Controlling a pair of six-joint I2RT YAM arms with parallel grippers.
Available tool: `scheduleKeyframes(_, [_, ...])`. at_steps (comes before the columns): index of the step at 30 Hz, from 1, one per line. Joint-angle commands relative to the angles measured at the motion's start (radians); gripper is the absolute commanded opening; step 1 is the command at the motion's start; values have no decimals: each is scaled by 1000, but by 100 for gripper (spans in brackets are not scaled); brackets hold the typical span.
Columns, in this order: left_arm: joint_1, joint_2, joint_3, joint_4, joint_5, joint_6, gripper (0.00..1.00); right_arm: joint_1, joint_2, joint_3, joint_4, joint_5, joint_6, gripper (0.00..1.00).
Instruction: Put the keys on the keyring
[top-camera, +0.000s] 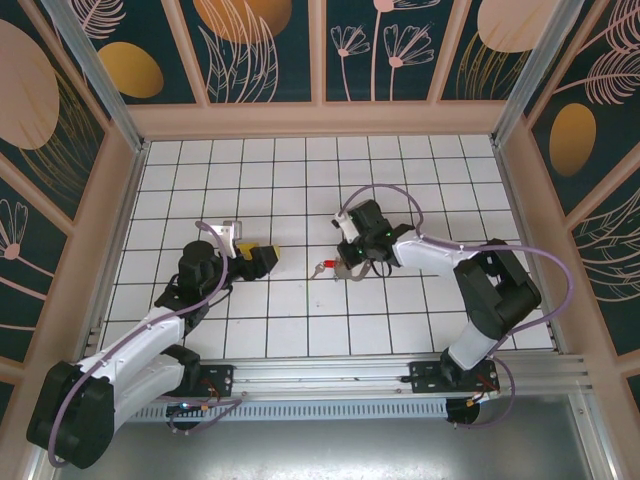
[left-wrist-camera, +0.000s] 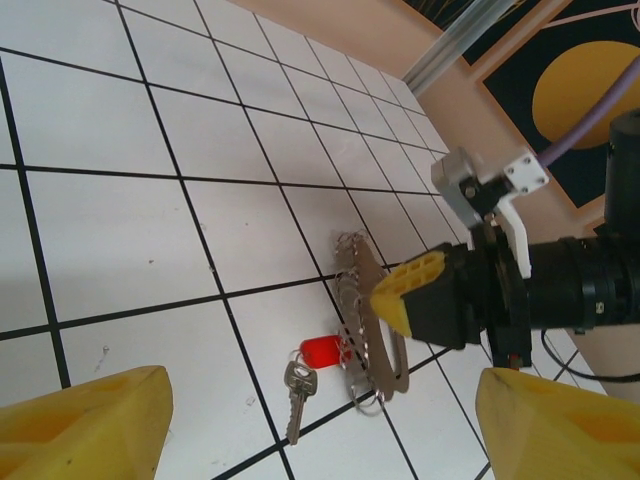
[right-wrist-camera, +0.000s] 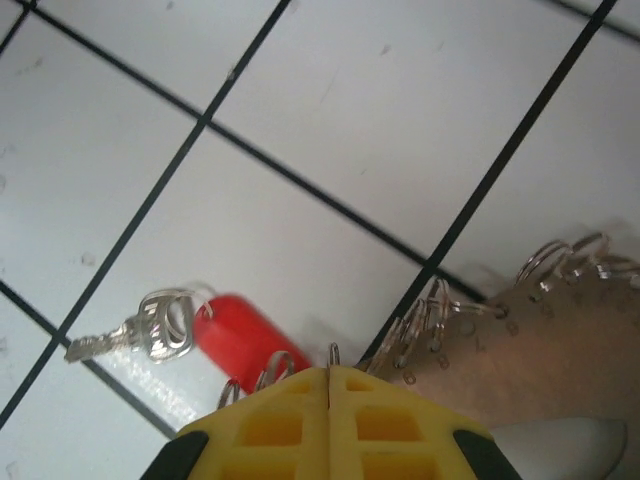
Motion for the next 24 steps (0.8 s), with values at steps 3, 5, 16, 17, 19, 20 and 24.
scheduleKeyframes(3, [-4,-4,9,-55,-31,23,81,39,-32,-40,68,-10,74,11])
scheduleKeyframes(5, [-3,-13,7,-61,-39,23,83,52,-54,-47,68,10,82,18])
scheduleKeyframes(16, [-3,-31,-8,-68,-36,17,84,59,-87,-59,16,71,50,36])
scheduleKeyframes(17, [-4,-36,-12,-65,-34,17,84,60,-87,-56,4,73,43,38])
scheduleKeyframes(19, [-3,-44,-16,-65,-27,18,84,60,-83,-46,-20,79,30,39])
scheduleKeyframes(20, [-4,-46,-17,-67,-23,21,84,62,-76,-38,-36,88,23,40])
scheduleKeyframes(24, [-5,-39,-13,-73,-18,27,84,71,-55,-14,-73,113,-1,40])
